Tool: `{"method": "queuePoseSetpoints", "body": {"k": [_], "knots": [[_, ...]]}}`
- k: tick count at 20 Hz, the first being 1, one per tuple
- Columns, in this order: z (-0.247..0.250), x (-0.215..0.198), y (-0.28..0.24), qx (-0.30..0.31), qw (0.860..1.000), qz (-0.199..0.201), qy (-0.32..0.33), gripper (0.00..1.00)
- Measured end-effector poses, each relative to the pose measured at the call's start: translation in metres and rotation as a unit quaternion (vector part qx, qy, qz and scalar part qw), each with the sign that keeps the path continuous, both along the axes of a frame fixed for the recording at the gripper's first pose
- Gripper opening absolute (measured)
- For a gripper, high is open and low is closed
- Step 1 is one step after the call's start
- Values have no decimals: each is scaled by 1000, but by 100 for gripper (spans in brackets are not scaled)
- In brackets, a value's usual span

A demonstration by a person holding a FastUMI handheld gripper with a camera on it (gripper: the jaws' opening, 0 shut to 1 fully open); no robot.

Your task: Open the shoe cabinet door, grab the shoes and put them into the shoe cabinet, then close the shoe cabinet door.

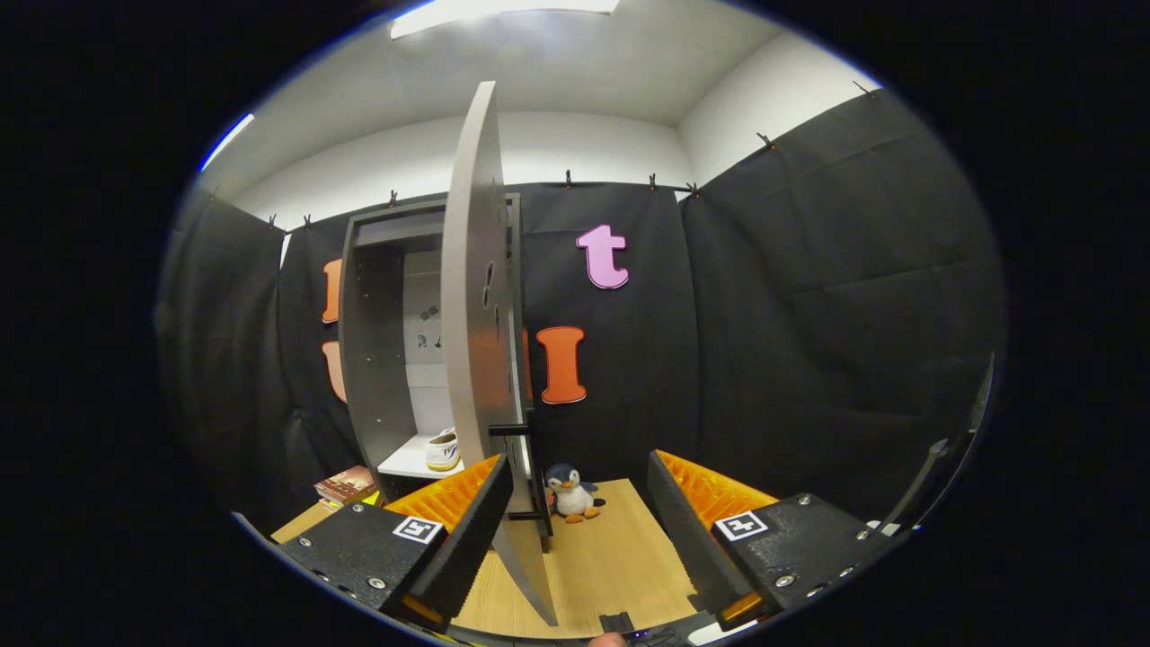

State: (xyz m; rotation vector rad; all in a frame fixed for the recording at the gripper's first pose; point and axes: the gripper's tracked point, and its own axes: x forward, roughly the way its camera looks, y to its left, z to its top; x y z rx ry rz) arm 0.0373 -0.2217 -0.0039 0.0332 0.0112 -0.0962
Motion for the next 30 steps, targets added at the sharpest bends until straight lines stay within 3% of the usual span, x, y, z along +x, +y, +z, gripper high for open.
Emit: {"method": "queuePoseSetpoints", "body": {"k": [6, 14, 25, 30], "knots": [[-13, 27, 5, 4, 999, 34, 13, 94], [-13, 32, 23, 10, 998, 54, 10, 91], [-18, 41, 109, 3, 991, 131, 3, 90], [-25, 51, 134, 21, 989, 146, 11, 90]]}}
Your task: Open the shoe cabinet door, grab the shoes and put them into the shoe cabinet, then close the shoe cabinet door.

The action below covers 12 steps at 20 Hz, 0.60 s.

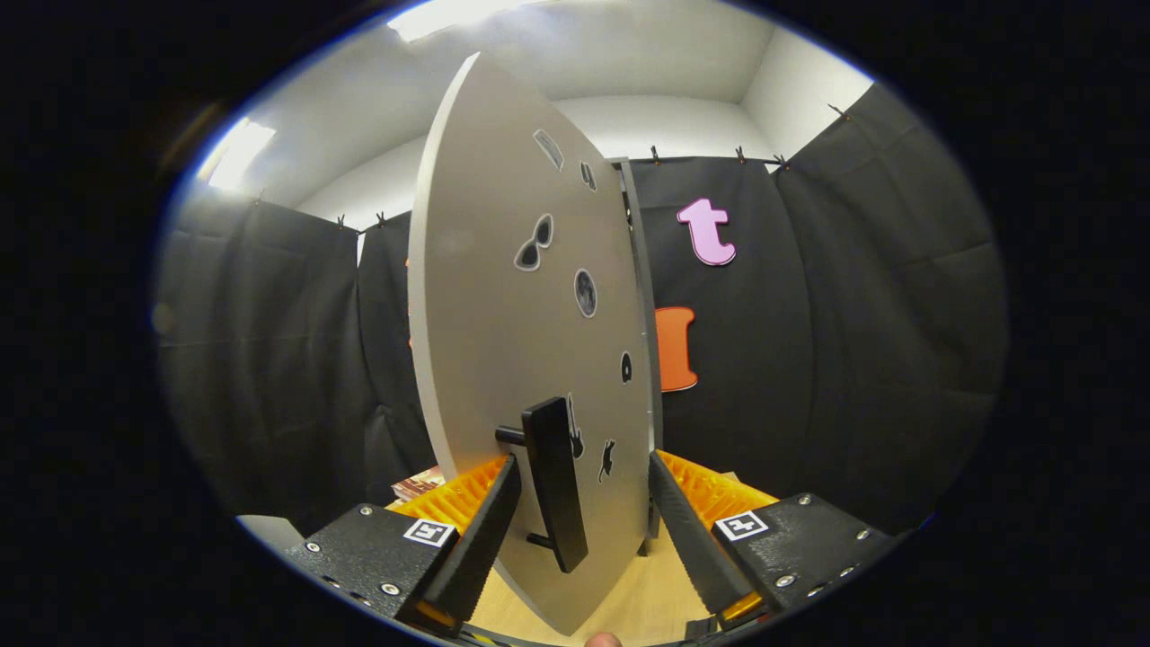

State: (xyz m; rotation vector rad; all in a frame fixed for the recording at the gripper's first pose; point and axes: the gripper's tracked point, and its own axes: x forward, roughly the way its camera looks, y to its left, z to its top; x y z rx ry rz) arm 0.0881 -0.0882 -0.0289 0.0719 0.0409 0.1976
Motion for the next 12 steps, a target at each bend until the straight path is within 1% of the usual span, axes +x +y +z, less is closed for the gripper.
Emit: {"method": "queuePoseSetpoints", "body": {"k": [7, 12], "knots": [[-1, 9, 40, -20, 999, 28, -6, 90], [-6, 23, 66, -15, 999, 43, -3, 91]]}}
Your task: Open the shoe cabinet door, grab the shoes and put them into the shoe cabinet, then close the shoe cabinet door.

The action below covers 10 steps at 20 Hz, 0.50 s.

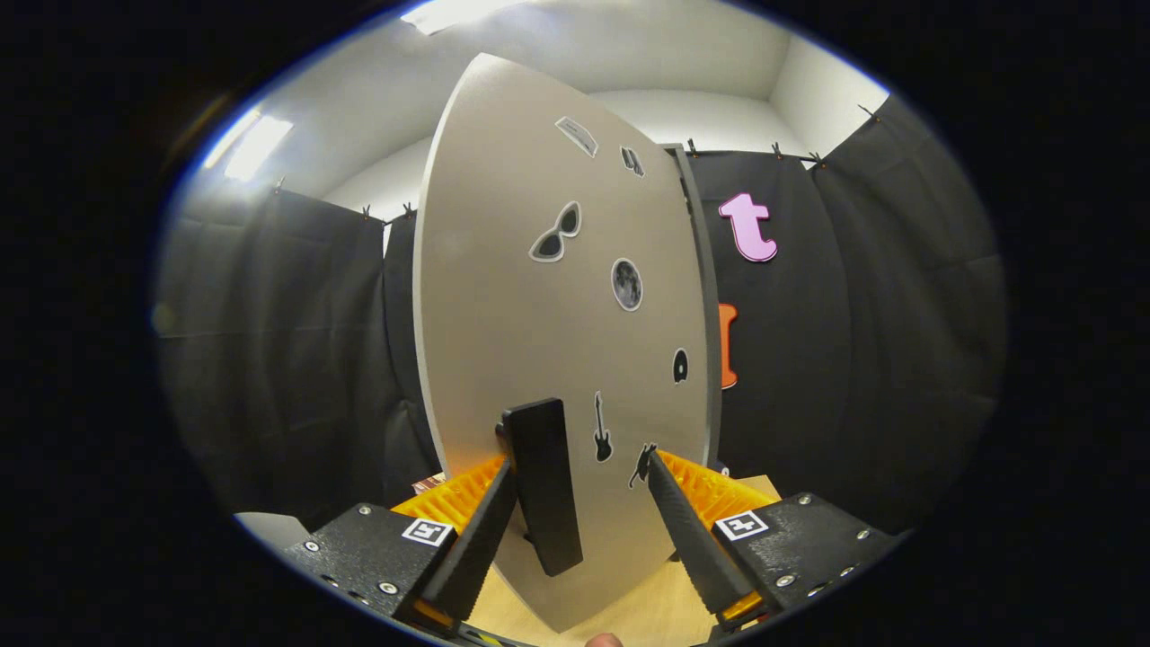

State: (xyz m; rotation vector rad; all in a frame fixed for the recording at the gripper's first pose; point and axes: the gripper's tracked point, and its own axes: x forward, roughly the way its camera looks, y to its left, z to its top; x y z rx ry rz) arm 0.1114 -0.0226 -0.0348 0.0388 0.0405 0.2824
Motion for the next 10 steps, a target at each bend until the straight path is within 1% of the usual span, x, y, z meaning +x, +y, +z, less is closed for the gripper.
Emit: {"method": "queuePoseSetpoints", "body": {"k": [2, 6, 8, 10], "knots": [[0, 6, 11, -4, 1000, 6, -1, 91], [-4, 22, 26, -5, 1000, 5, -1, 92], [-5, 28, 37, -6, 1000, 10, -1, 95], [-4, 35, 49, -14, 1000, 10, -5, 96]]}}
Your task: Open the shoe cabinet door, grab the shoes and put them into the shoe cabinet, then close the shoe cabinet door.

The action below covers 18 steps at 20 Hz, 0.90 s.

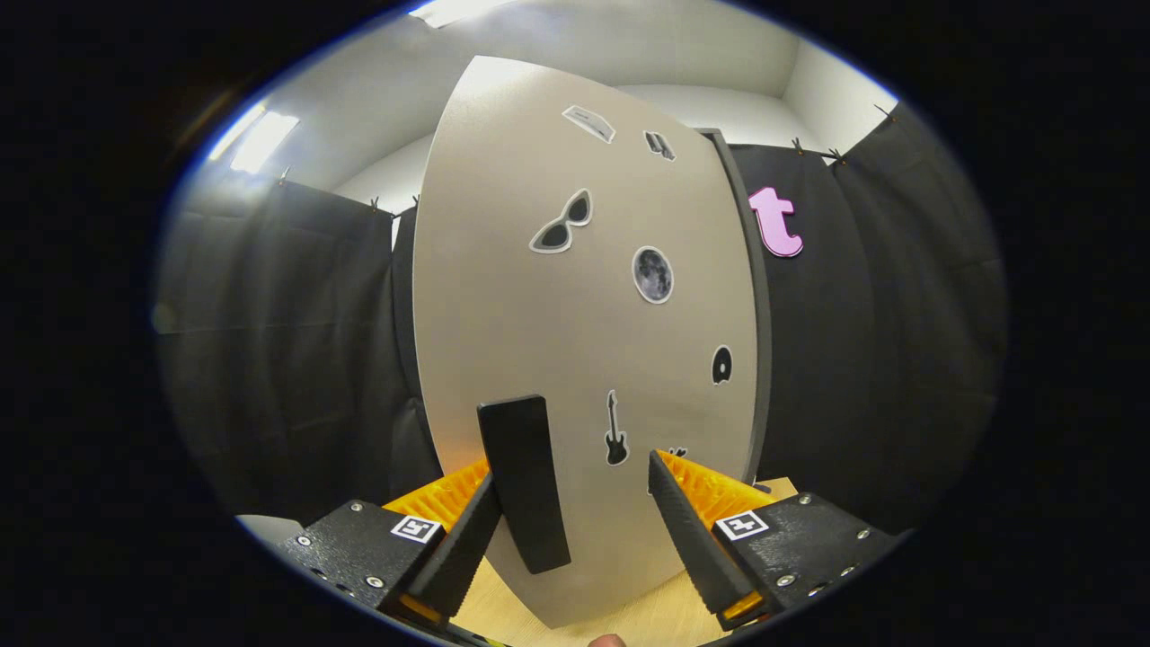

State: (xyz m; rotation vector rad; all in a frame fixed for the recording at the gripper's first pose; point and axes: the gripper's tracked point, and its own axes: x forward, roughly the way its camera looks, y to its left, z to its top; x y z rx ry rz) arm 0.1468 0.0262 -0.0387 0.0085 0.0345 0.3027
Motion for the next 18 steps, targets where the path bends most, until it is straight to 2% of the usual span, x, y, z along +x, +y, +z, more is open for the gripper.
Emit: {"method": "queuePoseSetpoints", "body": {"k": [9, 18], "knots": [[0, 38, 40, -9, 1000, -4, -6, 96], [-1, 63, 59, -9, 999, -34, -5, 96]]}}
